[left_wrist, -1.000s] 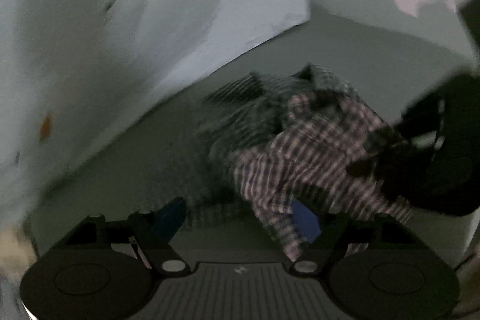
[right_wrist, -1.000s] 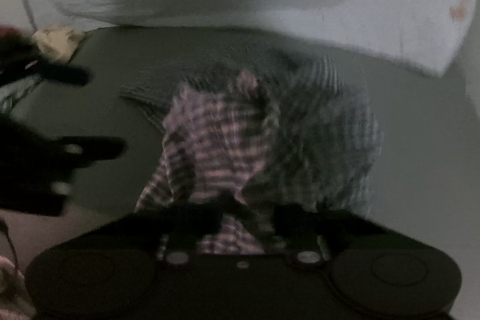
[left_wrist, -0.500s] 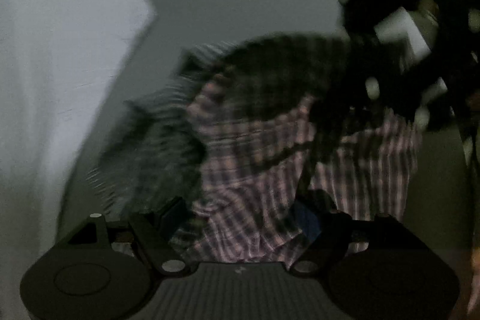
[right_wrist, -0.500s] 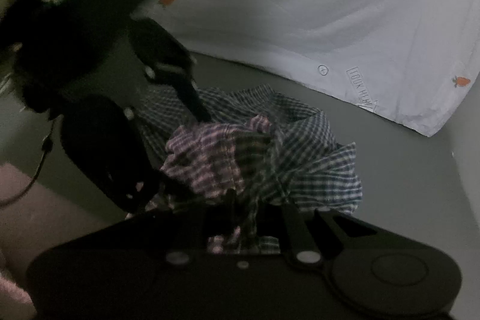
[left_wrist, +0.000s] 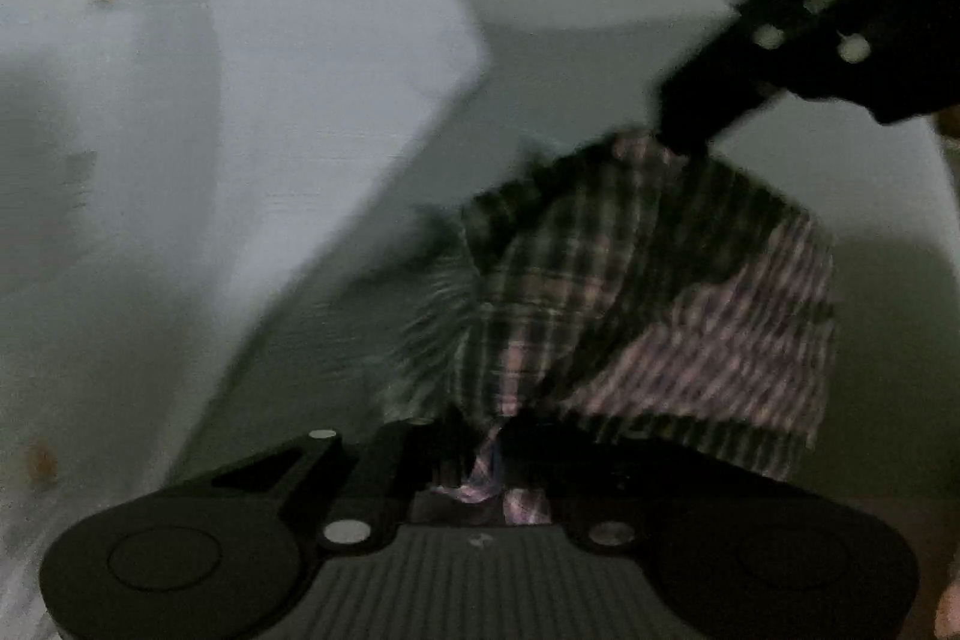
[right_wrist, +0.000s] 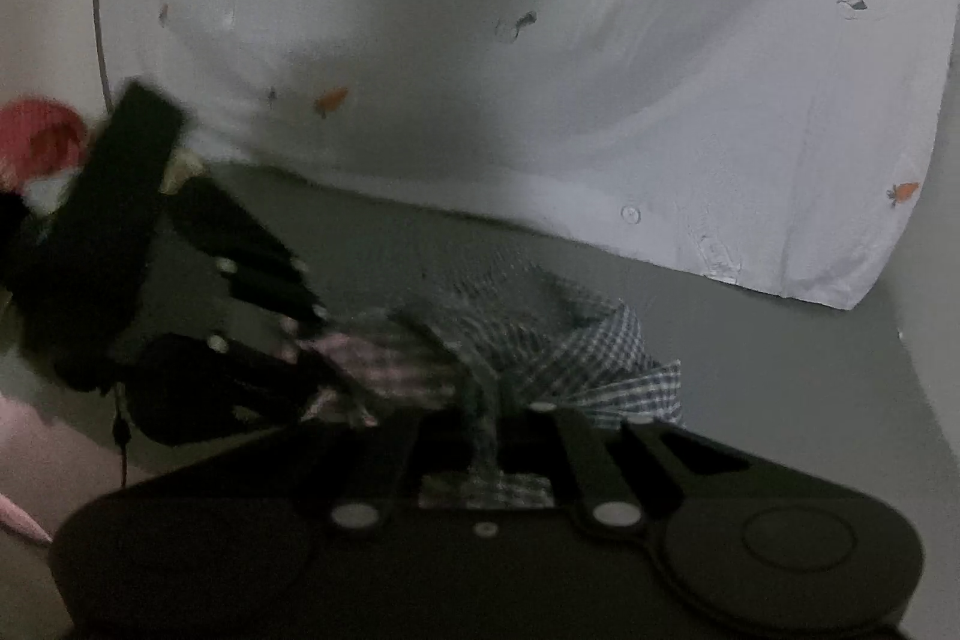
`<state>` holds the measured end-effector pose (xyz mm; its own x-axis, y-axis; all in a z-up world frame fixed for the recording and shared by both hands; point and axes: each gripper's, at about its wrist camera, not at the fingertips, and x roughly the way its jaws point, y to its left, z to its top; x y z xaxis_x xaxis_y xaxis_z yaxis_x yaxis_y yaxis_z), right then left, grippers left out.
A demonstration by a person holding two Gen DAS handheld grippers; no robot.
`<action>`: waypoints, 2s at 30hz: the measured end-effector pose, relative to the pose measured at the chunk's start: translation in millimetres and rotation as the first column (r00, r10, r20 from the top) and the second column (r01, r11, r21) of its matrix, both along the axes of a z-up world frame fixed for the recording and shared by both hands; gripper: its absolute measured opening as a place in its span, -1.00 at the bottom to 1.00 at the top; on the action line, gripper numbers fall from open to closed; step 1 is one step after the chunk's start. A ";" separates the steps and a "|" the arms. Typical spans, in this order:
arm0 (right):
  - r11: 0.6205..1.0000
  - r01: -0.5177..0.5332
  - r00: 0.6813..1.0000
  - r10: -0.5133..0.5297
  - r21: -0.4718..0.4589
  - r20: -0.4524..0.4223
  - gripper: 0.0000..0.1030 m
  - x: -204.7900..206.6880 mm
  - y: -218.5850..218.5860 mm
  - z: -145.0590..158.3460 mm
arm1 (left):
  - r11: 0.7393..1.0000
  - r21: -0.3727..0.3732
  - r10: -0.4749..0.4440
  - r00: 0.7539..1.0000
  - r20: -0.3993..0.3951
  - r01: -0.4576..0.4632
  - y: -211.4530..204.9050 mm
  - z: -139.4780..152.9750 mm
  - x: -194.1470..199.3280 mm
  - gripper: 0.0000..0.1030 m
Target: Fold clothes
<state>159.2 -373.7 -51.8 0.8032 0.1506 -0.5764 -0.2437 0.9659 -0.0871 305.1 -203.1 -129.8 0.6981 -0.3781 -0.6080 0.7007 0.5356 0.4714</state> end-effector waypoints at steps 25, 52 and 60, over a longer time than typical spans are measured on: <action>0.798 -0.313 0.896 0.428 -0.515 0.119 -0.97 79.0 68.3 -29.4 | 0.762 -0.433 0.519 0.854 -0.035 -0.481 102.4 91.9 -10.1 -0.89; 0.959 0.249 0.243 0.073 -0.135 0.967 -0.97 -48.5 -1.8 232.8 | 0.617 -0.787 0.699 0.473 0.536 -0.020 116.3 346.5 -206.8 -0.91; 0.993 0.073 0.361 0.065 -0.098 0.930 -0.96 -134.5 11.6 250.3 | 0.618 -0.785 0.679 0.472 0.562 0.045 117.2 353.9 -264.0 -0.91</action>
<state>24.8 -362.1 198.5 0.8370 0.1418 0.5285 0.0639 0.9339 -0.3518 41.1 -85.9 224.1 0.8480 -0.0004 0.5300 -0.0598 0.9935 0.0965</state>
